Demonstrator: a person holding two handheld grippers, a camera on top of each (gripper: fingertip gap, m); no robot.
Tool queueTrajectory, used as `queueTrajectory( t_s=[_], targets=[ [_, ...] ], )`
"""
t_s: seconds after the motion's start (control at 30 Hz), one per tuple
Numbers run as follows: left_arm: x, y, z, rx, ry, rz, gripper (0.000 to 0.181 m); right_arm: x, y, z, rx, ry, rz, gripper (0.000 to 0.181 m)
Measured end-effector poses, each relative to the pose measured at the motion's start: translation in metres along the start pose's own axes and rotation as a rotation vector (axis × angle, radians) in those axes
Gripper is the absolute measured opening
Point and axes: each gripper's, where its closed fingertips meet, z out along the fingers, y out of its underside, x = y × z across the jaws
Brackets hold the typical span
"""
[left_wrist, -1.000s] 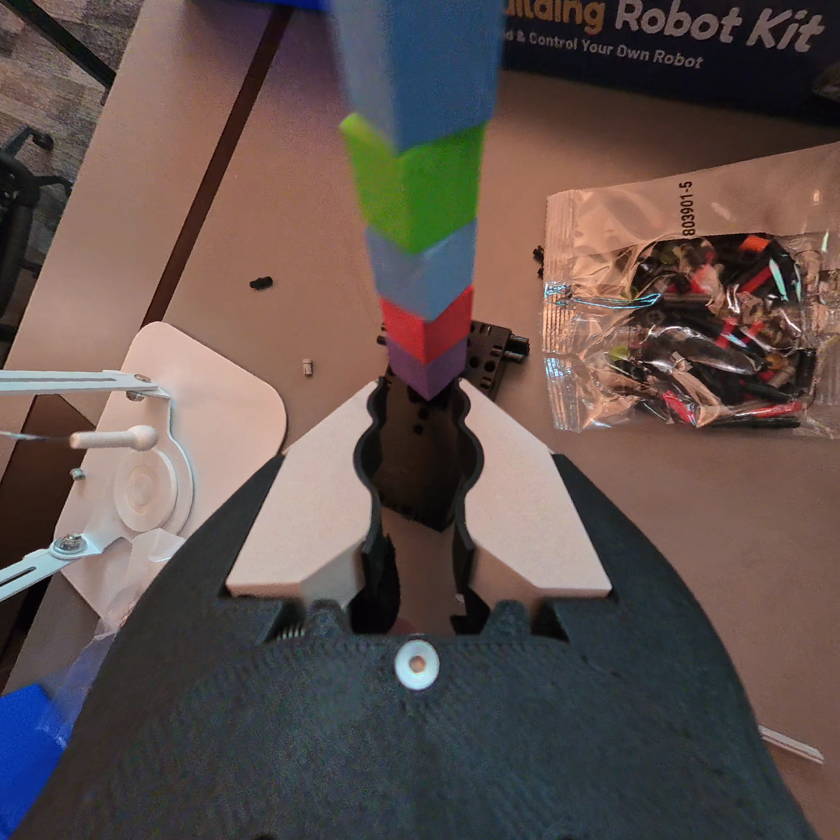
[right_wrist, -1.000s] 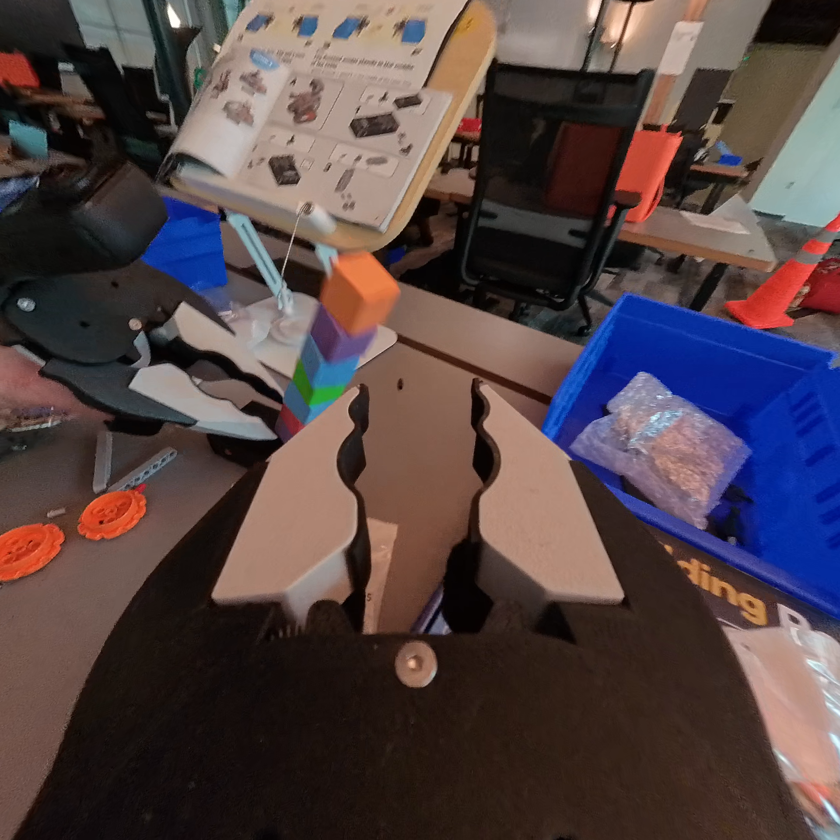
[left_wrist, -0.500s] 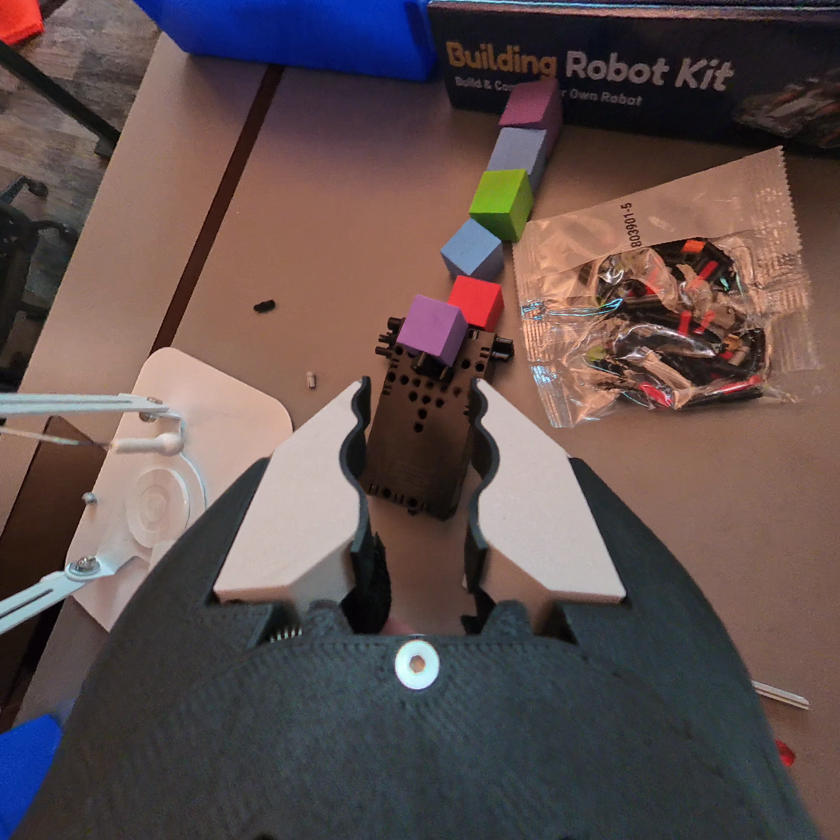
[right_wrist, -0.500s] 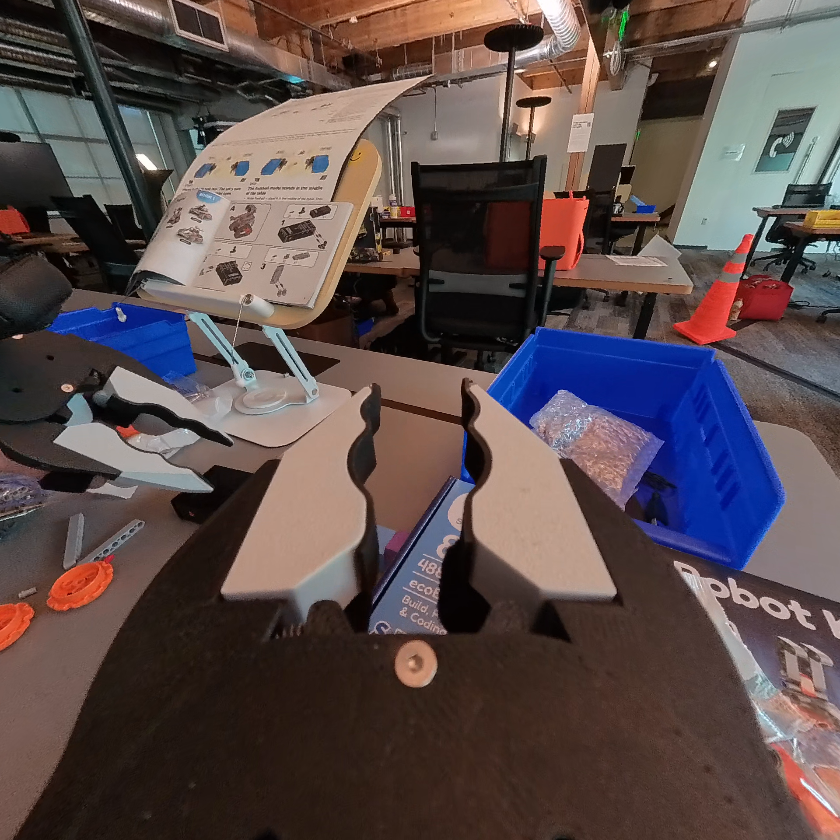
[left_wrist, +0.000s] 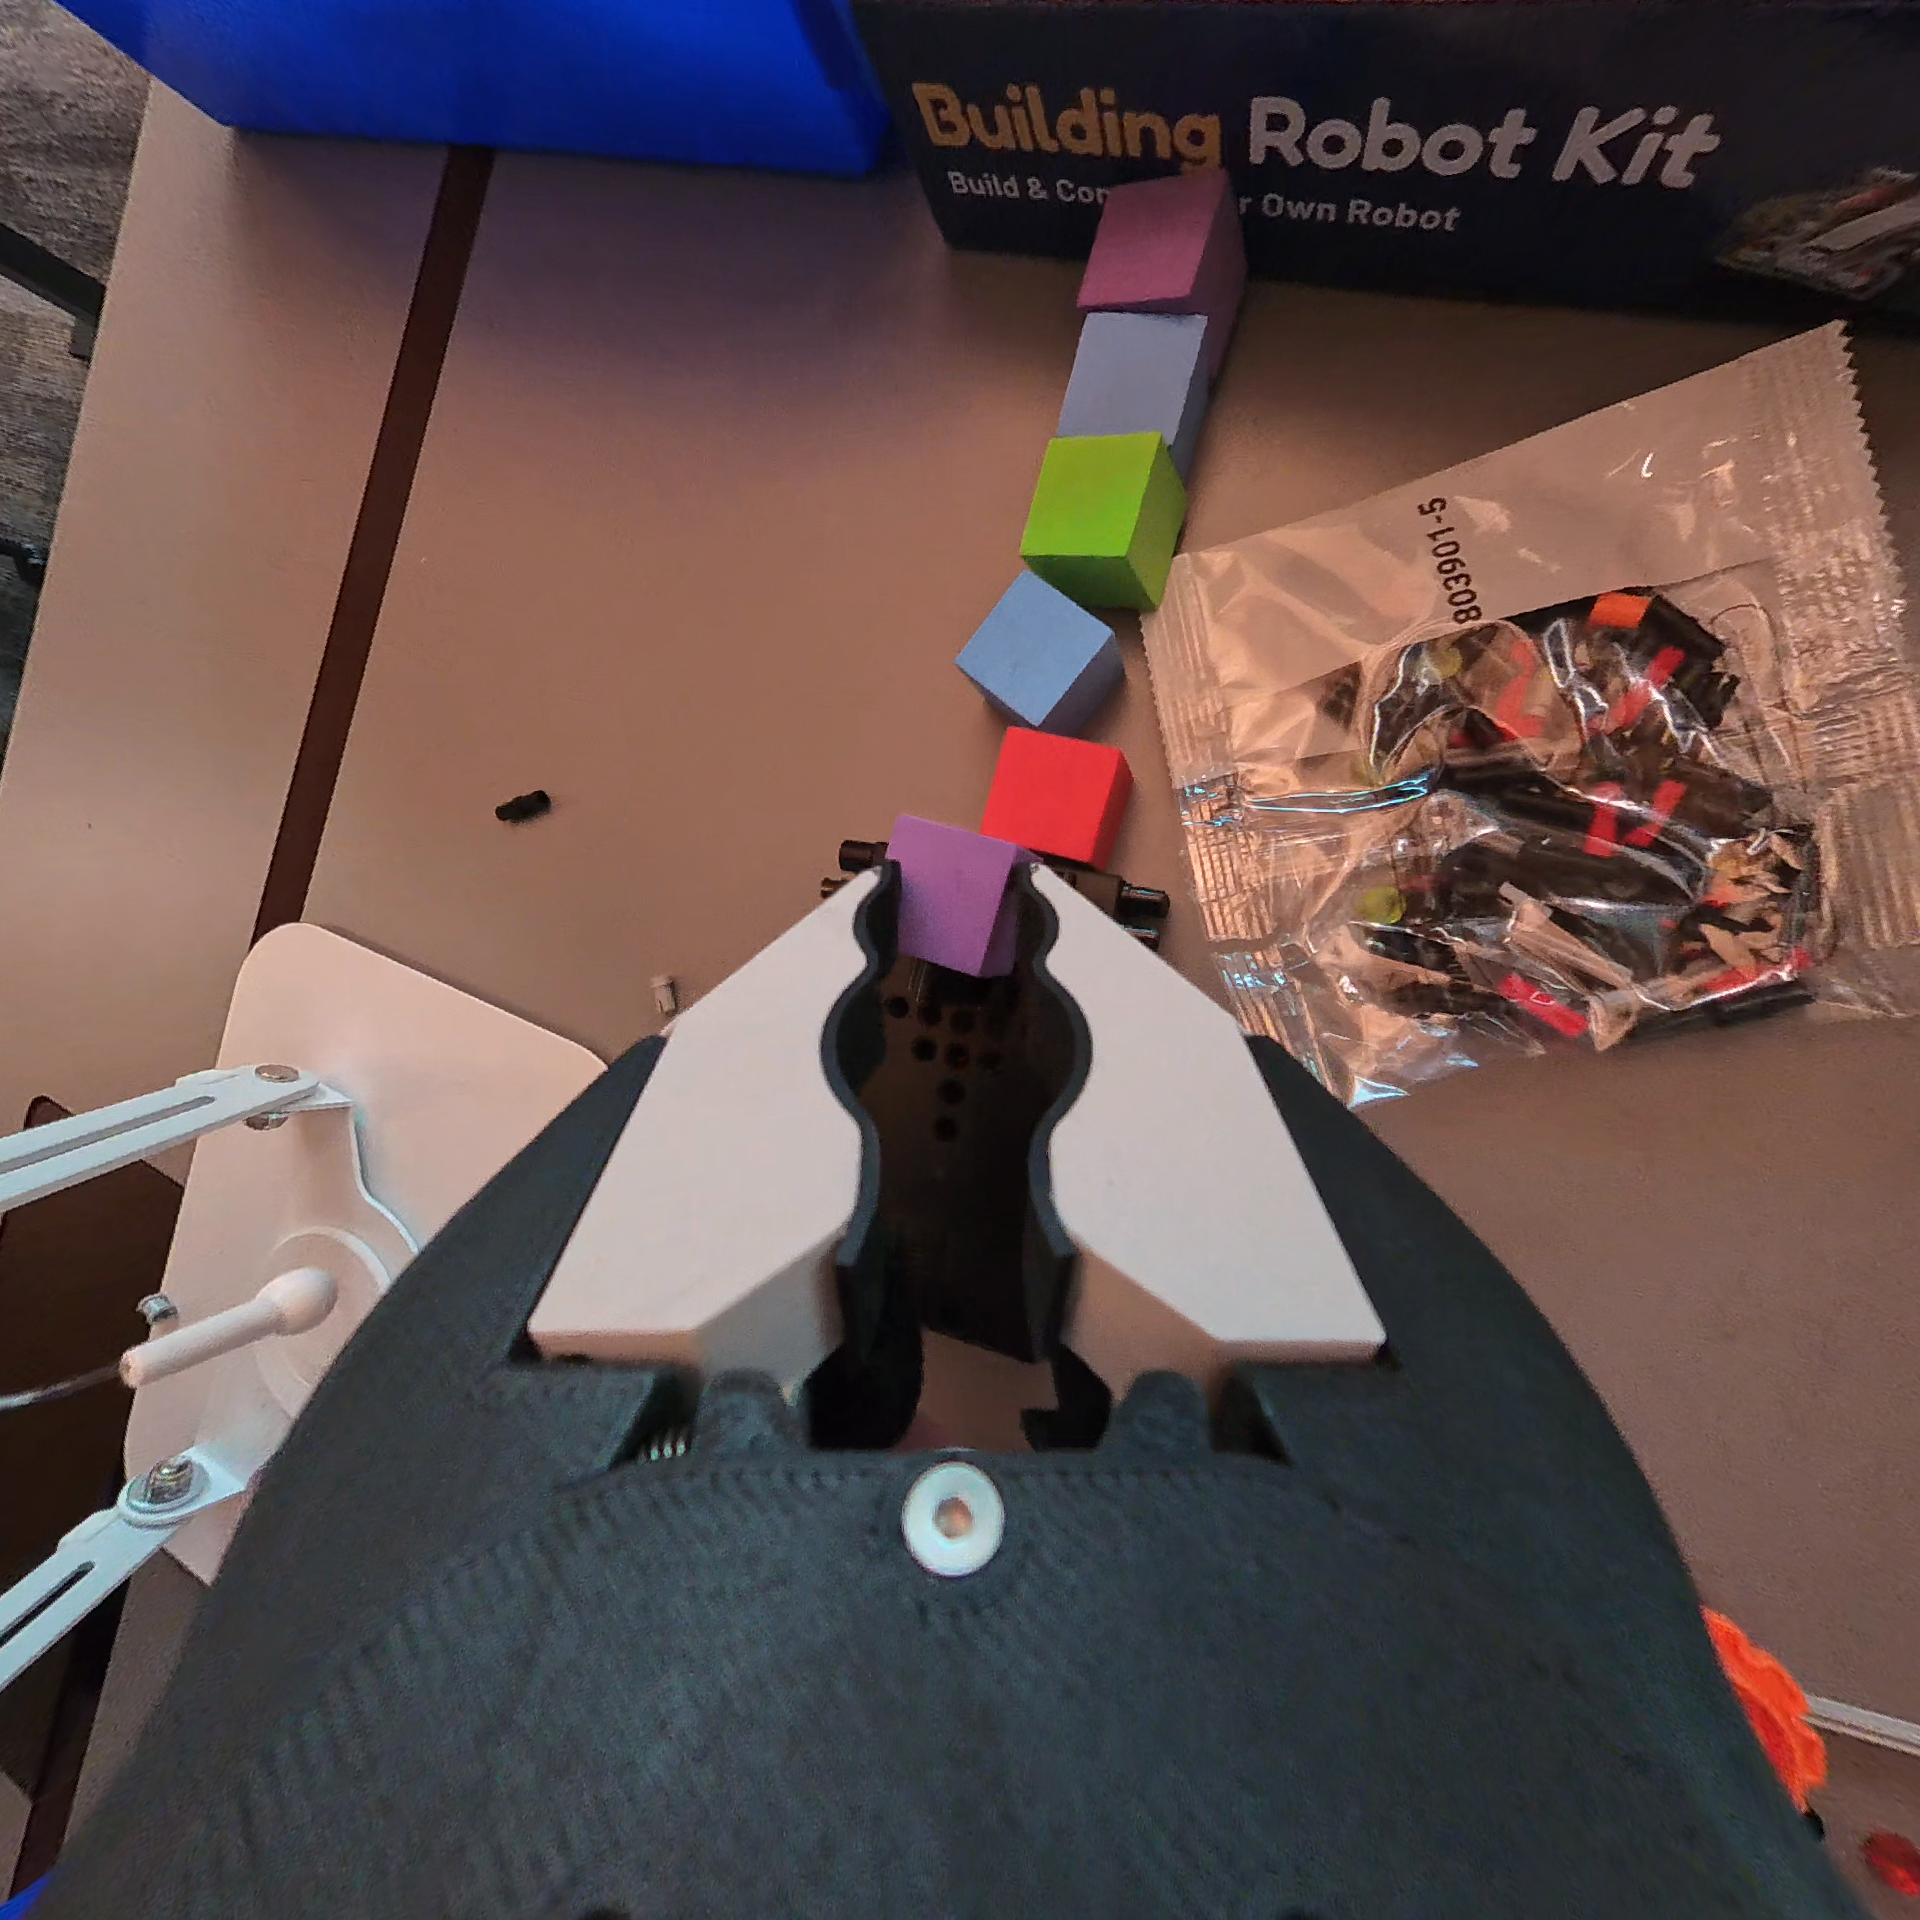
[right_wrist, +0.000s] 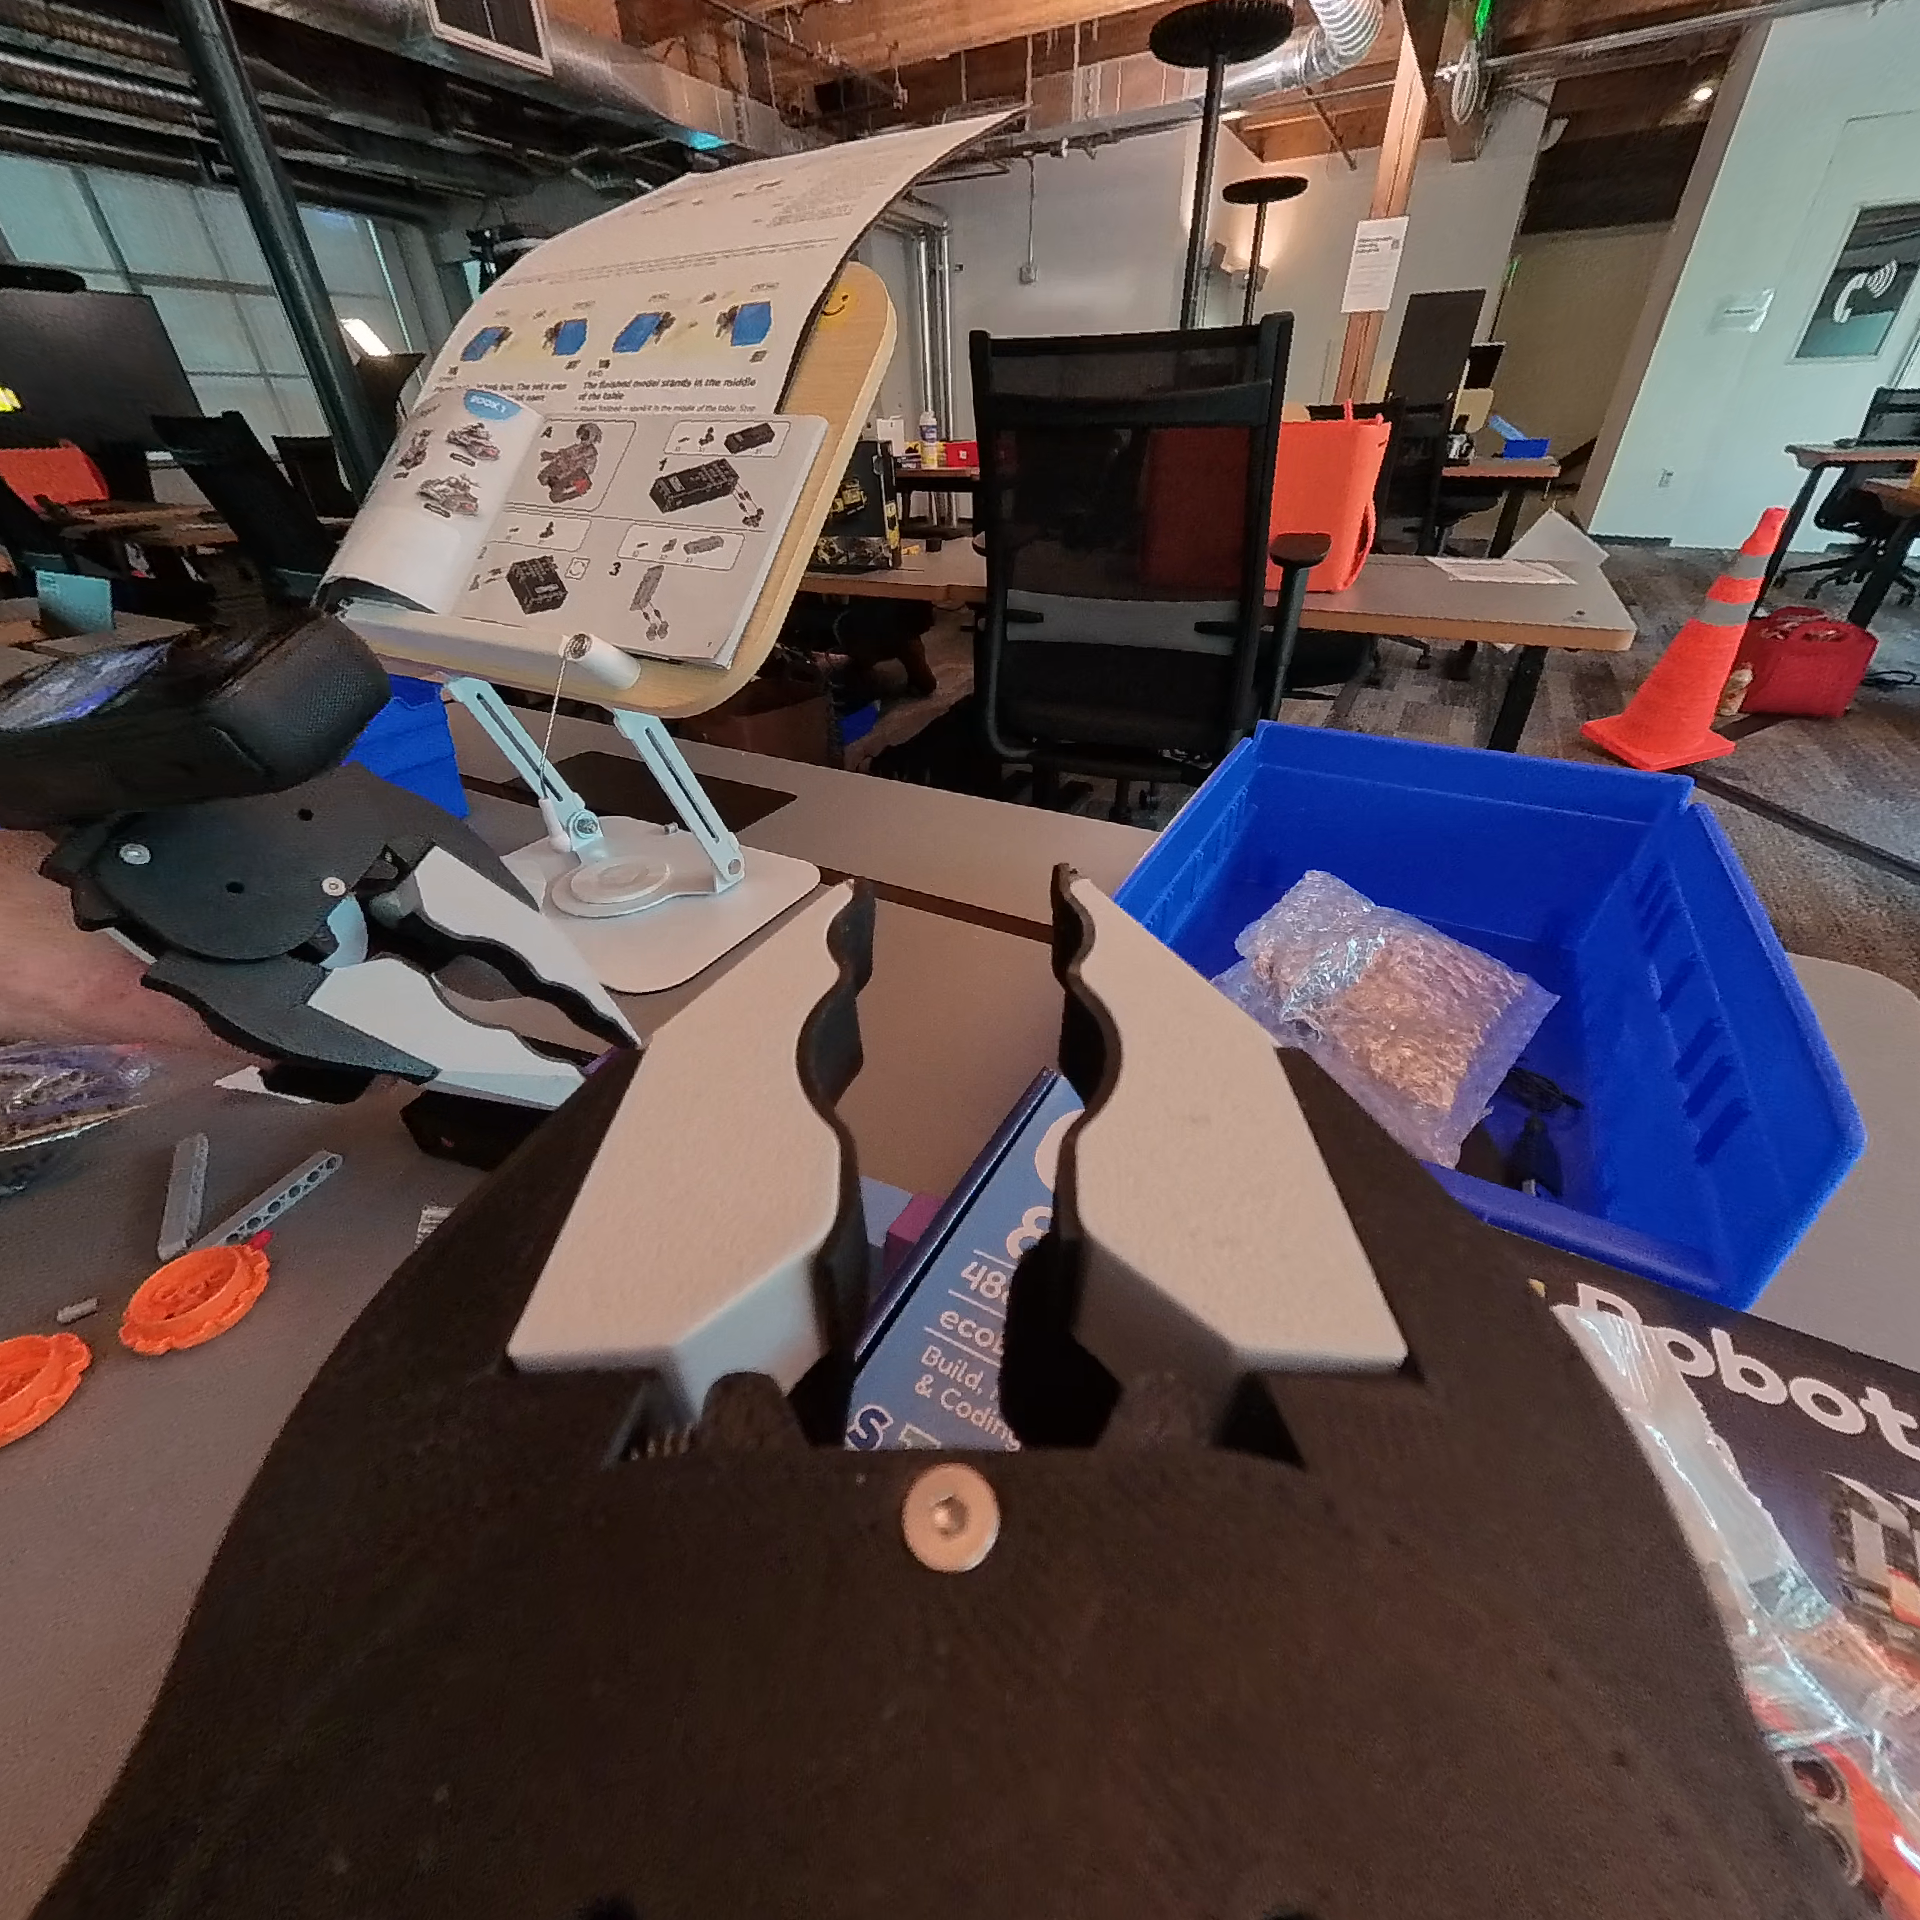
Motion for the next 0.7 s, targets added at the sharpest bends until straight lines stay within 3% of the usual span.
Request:
queueTrajectory(
  t_s=[0.2,0.47,0.6,0.7],
  targets=[
    [-0.002,0.008,-0.013,0.011,0.010,-0.043,0.008,-0.002,0.000,0.000,0.000,-0.016,0.006,0.031],
    [-0.004,0.038,-0.030,-0.053,0.031,-0.109,0.004,-0.009,0.004,0.003,-0.022,-0.042,-0.001,0.032],
    [-0.005,0.048,-0.033,-0.068,0.046,-0.140,0.013,-0.010,0.003,0.003,-0.021,-0.045,-0.002,0.031],
    [-0.008,0.038,-0.037,-0.020,0.036,-0.139,0.027,-0.009,0.003,0.002,-0.019,-0.047,0.002,0.031]
  ],
)
